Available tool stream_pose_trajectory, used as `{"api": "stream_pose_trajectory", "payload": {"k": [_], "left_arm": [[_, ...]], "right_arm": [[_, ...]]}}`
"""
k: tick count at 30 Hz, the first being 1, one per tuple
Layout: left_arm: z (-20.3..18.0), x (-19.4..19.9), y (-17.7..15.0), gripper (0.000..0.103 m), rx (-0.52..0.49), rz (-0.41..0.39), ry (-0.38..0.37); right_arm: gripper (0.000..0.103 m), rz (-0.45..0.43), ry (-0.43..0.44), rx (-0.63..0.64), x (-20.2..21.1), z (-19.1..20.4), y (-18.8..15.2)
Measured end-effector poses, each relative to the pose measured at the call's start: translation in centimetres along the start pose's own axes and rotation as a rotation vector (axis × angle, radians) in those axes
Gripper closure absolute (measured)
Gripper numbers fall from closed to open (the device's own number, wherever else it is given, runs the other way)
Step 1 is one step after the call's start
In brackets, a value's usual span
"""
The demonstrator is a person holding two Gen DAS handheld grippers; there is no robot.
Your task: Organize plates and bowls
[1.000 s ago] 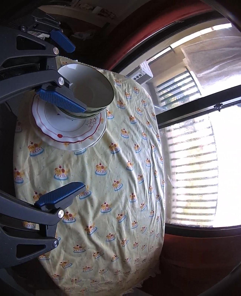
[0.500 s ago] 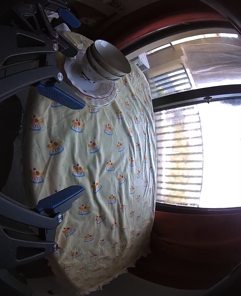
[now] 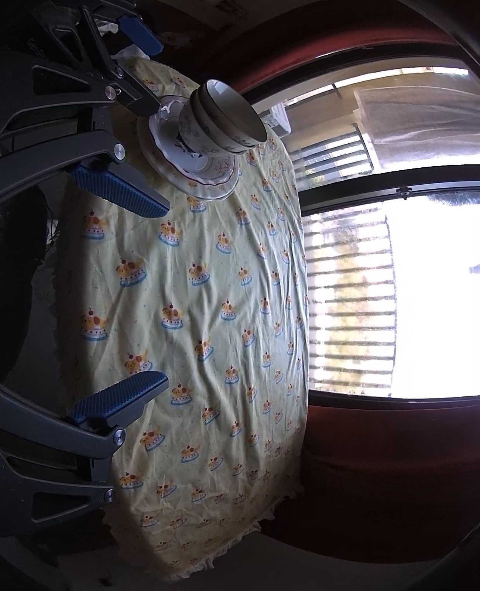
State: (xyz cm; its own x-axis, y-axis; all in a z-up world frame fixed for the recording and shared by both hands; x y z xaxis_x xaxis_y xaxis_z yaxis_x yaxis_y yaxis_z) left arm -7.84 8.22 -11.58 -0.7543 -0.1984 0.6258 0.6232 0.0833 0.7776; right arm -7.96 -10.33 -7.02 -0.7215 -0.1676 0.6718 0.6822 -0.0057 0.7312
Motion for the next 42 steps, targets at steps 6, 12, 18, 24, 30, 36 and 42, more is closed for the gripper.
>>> {"api": "stream_pose_trajectory", "payload": {"k": [6, 12, 18, 24, 30, 36, 42], "left_arm": [[-0.1, 0.2, 0.1, 0.003, -0.002, -0.003, 0.006], [-0.4, 0.4, 0.4, 0.001, -0.006, -0.012, 0.009], [-0.6, 0.4, 0.5, 0.000, -0.014, -0.020, 0.015], [-0.6, 0.5, 0.6, 0.000, -0.016, -0.024, 0.014], [-0.6, 0.5, 0.6, 0.000, -0.017, -0.025, 0.014], [-0.7, 0.4, 0.6, 0.000, -0.017, -0.024, 0.015], [-0.7, 0.4, 0.7, 0.000, -0.018, -0.025, 0.017]], "right_arm": [[0.016, -0.014, 0.000, 0.006, 0.3, -0.2, 0.1], [0.015, -0.025, -0.003, 0.017, 0.6, -0.4, 0.3], [0.014, -0.033, -0.010, 0.023, 0.8, -0.7, 0.3], [0.013, -0.034, -0.011, 0.021, 0.7, -0.9, 0.4], [0.012, -0.034, -0.011, 0.021, 0.7, -0.8, 0.4], [0.012, -0.034, -0.011, 0.021, 0.7, -0.9, 0.4], [0.012, -0.035, -0.012, 0.021, 0.6, -1.1, 0.6]]}}
Point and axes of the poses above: each gripper's, at about its wrist camera, not at the fingertips, and x roughly against the way its jaws point, z to its left, y to its top, the point moved 8 cm from there along -x, roughly the way its jaws point, and after that the axes turned 12 degrees about y, right-handed, at the moved point
